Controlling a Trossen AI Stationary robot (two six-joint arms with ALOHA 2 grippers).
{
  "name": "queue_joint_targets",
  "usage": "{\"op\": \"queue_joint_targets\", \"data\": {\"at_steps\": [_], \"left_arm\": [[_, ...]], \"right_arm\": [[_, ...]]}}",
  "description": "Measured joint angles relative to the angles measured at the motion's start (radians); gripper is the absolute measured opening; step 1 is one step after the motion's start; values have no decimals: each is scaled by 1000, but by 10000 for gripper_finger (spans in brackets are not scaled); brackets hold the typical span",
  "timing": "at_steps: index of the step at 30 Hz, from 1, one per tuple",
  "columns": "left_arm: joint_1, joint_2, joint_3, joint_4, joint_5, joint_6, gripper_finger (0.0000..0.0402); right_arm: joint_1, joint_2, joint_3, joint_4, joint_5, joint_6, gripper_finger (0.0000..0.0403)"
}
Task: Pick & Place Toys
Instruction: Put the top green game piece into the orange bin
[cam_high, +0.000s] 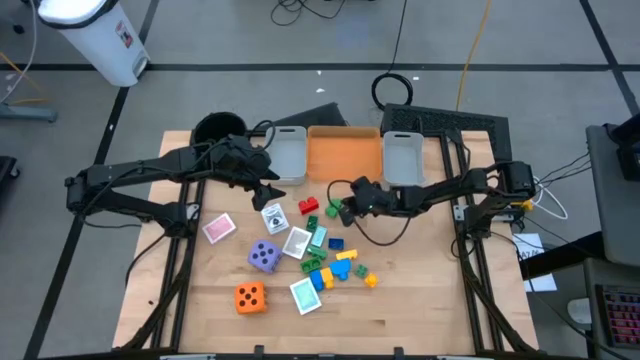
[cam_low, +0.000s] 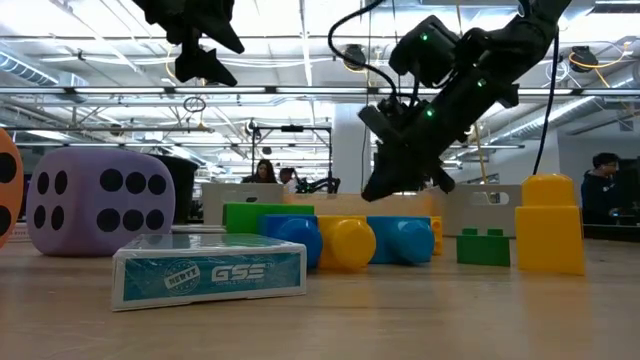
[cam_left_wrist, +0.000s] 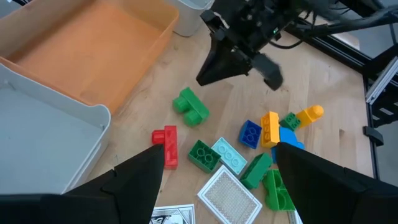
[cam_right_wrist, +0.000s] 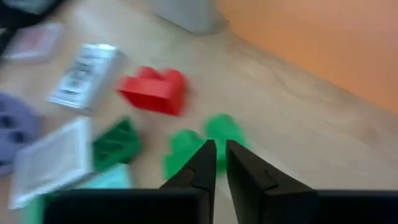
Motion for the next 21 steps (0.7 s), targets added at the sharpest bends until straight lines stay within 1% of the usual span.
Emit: {"op": "queue_joint_targets", "data": {"at_steps": [2,4,8,11,13,17,19,21], "left_arm": [[0,0,0,0,0,0,310],[0,0,0,0,0,0,310],[0,0,0,0,0,1,310],[0,0,0,0,0,0,310],[0,0,0,0,0,0,310],[0,0,0,0,0,1,310],[0,0,0,0,0,5,310],[0,0,0,0,-1,7,310]], "right_arm": [[-11,-1,0,56,-77,-45,36],[-29,0,0,119,-186,-100,44],[-65,0,0,317,-389,-198,64],[-94,0,3,421,-478,-204,89],[-115,0,20,419,-516,-190,111],[-155,0,88,349,-654,-192,165],[-167,0,142,270,-702,-230,192],[-176,0,204,159,-733,-310,217]]}}
